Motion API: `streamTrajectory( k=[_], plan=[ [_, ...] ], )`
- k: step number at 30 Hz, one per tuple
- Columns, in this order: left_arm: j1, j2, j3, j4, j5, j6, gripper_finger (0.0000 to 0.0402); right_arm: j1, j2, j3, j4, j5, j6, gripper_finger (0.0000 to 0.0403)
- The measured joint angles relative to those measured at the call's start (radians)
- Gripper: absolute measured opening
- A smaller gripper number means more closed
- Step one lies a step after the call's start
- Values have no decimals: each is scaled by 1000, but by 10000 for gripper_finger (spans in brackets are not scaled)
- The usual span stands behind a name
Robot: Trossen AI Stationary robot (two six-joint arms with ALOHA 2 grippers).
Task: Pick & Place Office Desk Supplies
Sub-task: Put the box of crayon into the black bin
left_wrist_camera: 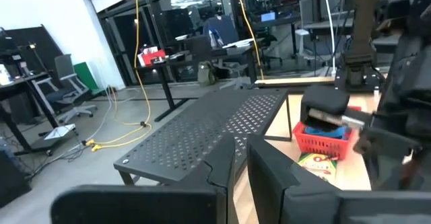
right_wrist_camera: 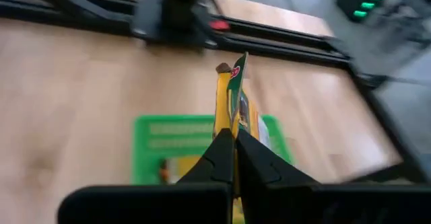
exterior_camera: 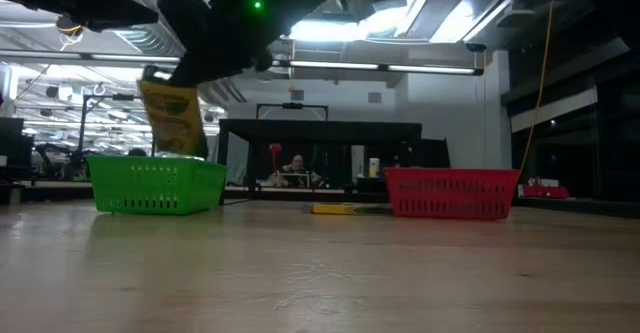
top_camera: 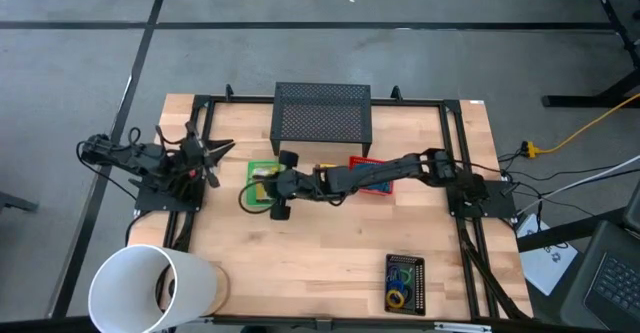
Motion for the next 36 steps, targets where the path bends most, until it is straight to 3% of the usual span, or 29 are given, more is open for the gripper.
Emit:
streamTrajectory(
  k=[6,16,21,24,32,36],
  plan=[
    [0,0,0,-5,0,-8,35,-8,57,0,11,-90,19,0],
    [0,0,0,-6,19,0,35,-33,123,0,35,-17,12,0],
    [0,0,0,-6,19,7,35,-46,123,0,35,-145,17,5],
    [0,0,0,-6,20,7,35,-47,123,0,42,-187,40,39],
    [0,0,0,-6,52,6,35,-40,123,0,43,-187,97,190],
    [0,0,0,-6,53,4,35,-35,122,0,42,-188,119,239]
  ],
)
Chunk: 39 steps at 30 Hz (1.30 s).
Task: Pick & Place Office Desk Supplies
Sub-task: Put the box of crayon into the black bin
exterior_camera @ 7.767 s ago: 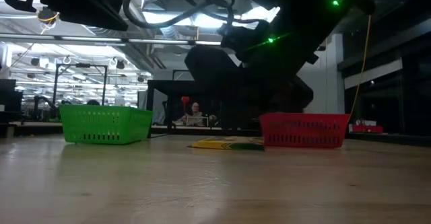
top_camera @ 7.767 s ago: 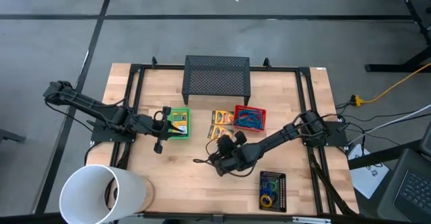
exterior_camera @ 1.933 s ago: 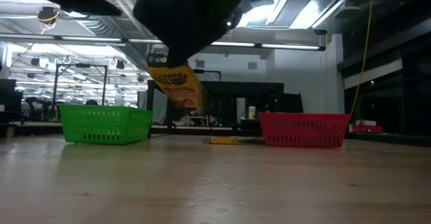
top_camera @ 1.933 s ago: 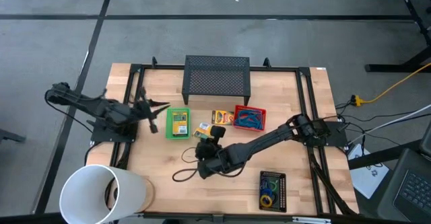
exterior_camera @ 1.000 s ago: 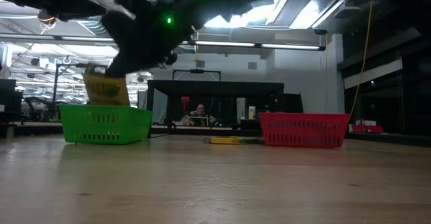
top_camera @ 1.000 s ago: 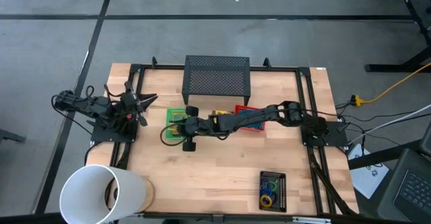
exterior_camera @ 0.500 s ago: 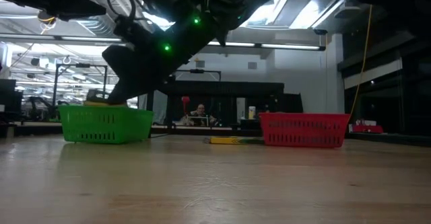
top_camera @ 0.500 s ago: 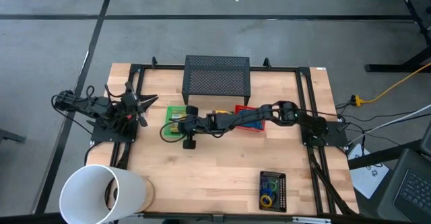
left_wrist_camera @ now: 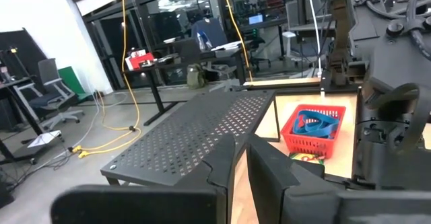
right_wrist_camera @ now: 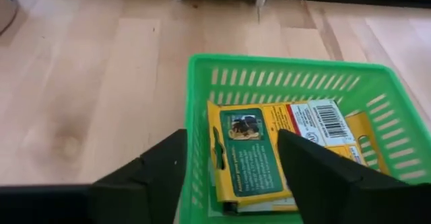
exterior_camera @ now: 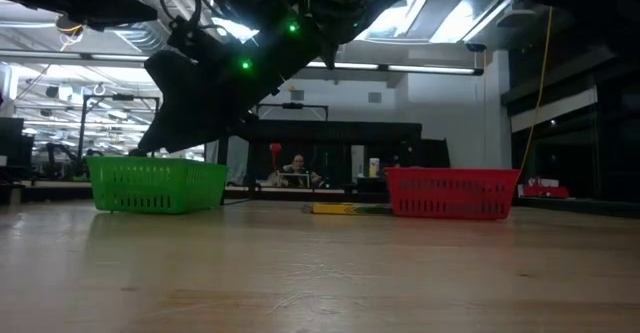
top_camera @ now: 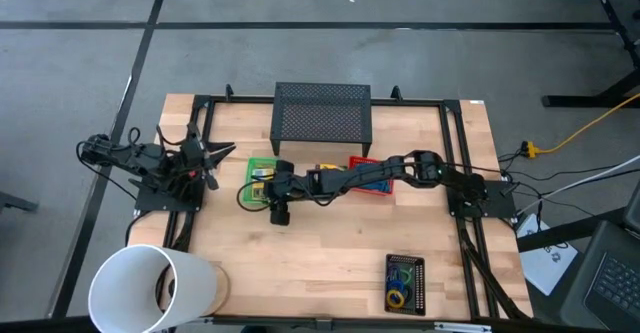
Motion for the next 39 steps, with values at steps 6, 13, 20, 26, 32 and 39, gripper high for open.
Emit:
streamTrajectory(
  k=[6,13,20,26,32,39],
  plan=[
    [0,0,0,0,86,3,35,41,-34,0,-47,126,-30,230],
    [0,1,0,0,105,3,35,124,-75,0,-281,350,36,56],
    [0,1,0,0,130,2,35,166,-77,-1,-692,499,471,4],
    [0,1,0,0,136,3,35,175,-75,-33,-803,596,637,2],
    [0,1,0,0,136,3,35,145,-75,-33,-803,565,673,1],
    [0,1,0,-1,165,-20,35,125,-75,-33,-823,510,696,1]
  ],
)
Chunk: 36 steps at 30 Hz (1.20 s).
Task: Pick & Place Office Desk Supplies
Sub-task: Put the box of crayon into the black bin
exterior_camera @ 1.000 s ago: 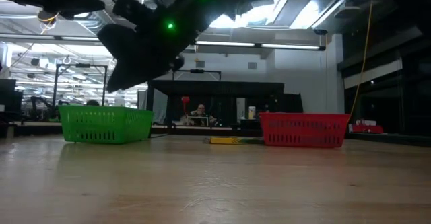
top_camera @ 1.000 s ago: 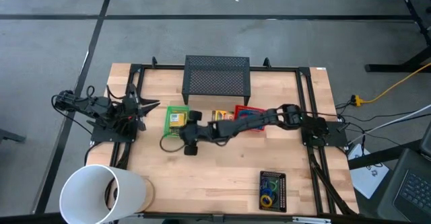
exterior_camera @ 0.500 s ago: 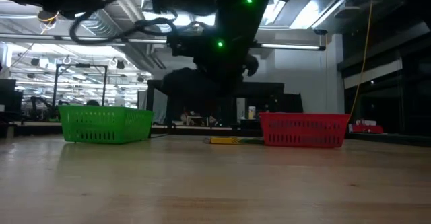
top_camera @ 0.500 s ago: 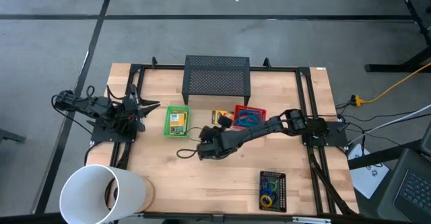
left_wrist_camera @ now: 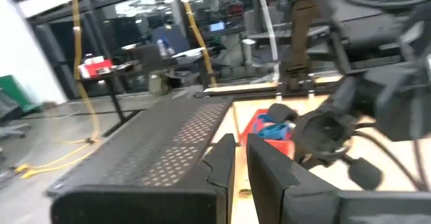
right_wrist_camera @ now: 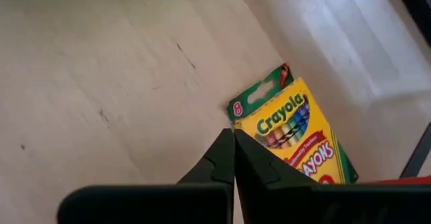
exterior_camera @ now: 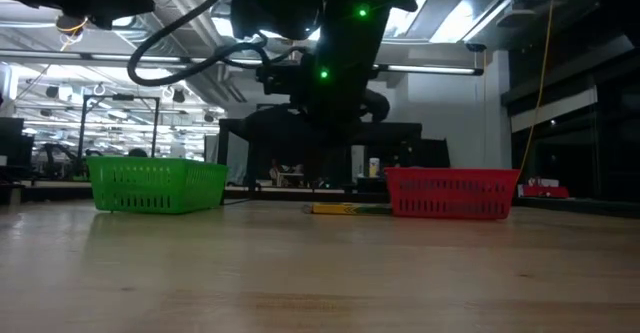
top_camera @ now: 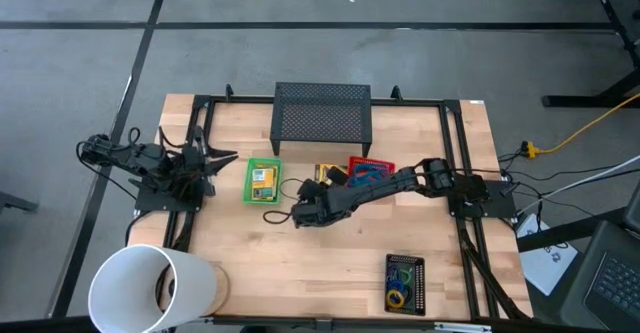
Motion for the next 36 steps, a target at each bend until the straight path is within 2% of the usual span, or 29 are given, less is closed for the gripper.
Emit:
streamTrajectory(
  k=[7,15,25,27,32,36],
  plan=[
    [0,0,0,54,157,-3,35,-16,0,-3,-112,-71,25,0],
    [0,0,0,85,154,5,35,-60,0,-56,-108,-72,29,0],
    [0,0,0,84,145,-8,35,-31,-10,-63,-111,-48,46,0],
    [0,0,0,76,113,8,35,-27,-17,-62,-113,-27,76,0],
    [0,0,0,108,-39,73,35,-36,-28,-61,-131,-5,148,0],
    [0,0,0,240,-175,181,35,-47,-37,-61,-118,16,146,0]
  ],
)
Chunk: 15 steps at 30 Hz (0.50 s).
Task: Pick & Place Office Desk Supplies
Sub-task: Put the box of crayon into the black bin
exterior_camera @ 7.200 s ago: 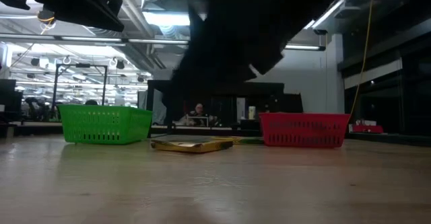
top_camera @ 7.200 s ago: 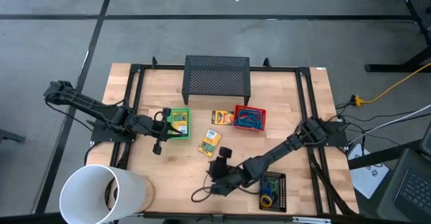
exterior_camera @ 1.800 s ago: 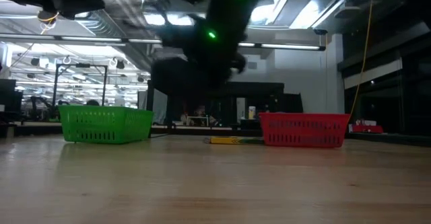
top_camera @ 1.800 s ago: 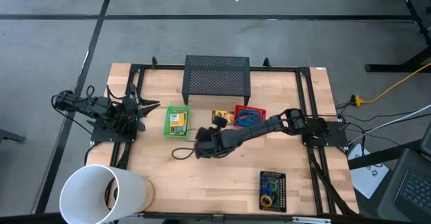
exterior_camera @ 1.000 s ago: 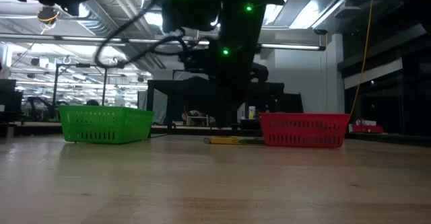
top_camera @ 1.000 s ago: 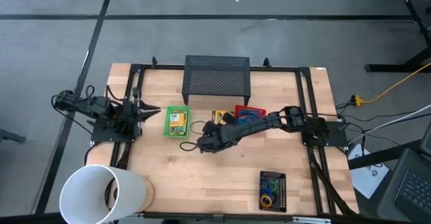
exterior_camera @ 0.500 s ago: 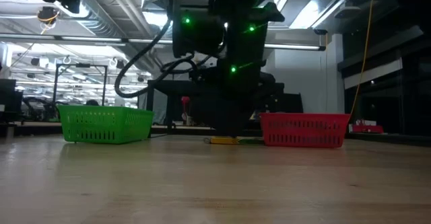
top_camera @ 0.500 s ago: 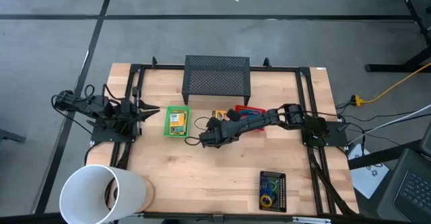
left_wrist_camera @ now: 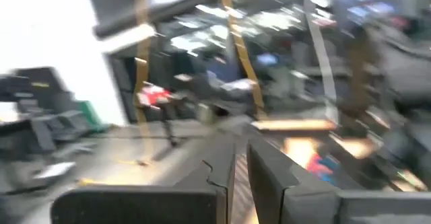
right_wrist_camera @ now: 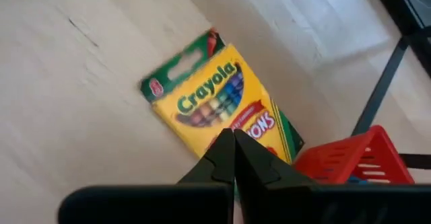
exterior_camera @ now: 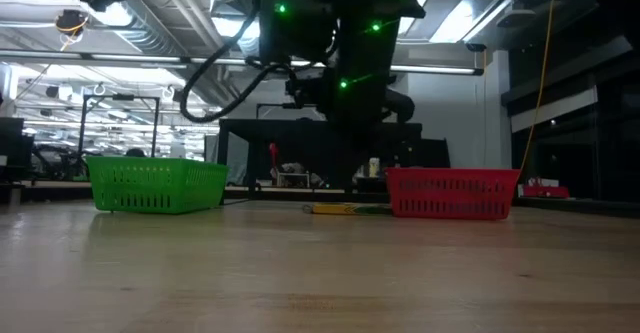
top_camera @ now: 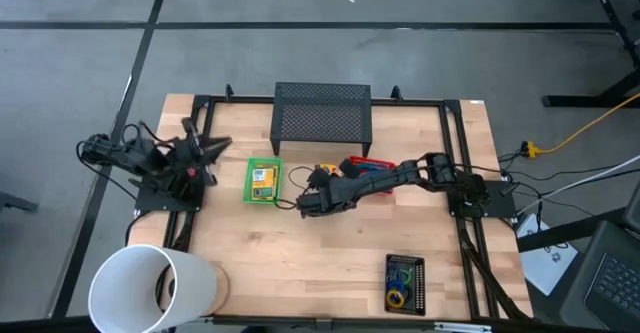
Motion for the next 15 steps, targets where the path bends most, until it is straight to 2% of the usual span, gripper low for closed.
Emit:
streamTrajectory(
  k=[3,6,8,11,15],
  plan=[
    [1,7,0,179,-85,115,35,-10,0,0,-2,-27,4,0],
    [1,8,2,301,-87,167,35,-22,-2,0,10,-53,4,0],
    [1,7,2,268,-34,117,35,-29,-2,0,13,-79,6,0],
    [1,19,0,180,117,100,35,-31,-8,0,14,-87,11,0],
    [1,65,25,191,230,95,35,-35,-10,0,13,-92,23,0]
  ],
)
